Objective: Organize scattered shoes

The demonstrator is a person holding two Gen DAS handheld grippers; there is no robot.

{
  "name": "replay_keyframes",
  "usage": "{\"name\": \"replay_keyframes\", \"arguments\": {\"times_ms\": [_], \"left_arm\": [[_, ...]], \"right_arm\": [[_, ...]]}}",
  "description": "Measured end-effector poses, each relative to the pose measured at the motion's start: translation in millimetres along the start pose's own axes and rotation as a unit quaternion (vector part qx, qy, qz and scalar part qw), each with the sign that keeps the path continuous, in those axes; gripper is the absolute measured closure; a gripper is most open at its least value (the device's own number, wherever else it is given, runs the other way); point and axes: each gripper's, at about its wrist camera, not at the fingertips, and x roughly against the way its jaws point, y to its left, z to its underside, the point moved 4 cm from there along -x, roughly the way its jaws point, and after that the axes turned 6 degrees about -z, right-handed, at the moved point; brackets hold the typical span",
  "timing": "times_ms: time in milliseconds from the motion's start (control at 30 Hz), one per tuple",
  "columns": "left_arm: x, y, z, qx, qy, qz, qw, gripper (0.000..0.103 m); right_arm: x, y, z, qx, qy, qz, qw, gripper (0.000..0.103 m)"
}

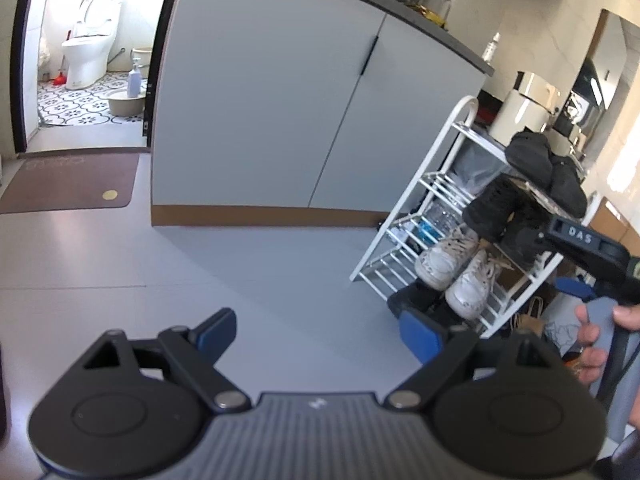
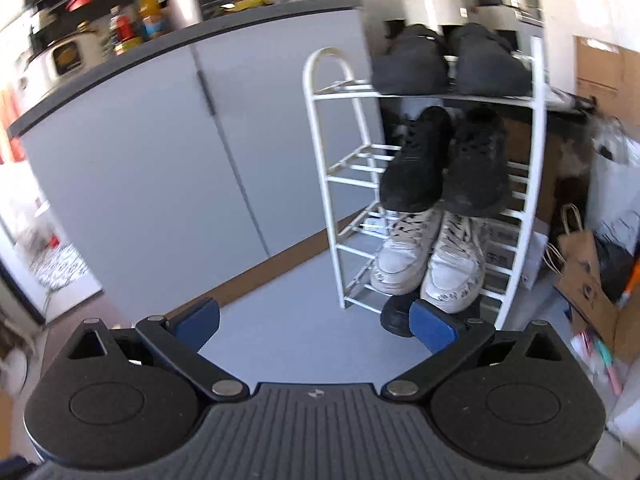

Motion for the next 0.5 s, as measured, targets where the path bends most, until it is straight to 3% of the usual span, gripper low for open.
{"name": "replay_keyframes", "arguments": {"times_ms": [333,500], "left_arm": [[-10.1,-23.9,-0.3,-0.041,-0.01,0.009,0.9991,0.013],[-5.9,-41.8,-0.4,-0.078,-0.041,0.01,0.996,0.007]], "right_arm": [[7.1,6.6,12.8,0.018,-0.024,0.006,1.0,0.0],[10.9,4.2,12.1,0.013,-0.017,0.008,1.0,0.0]]}}
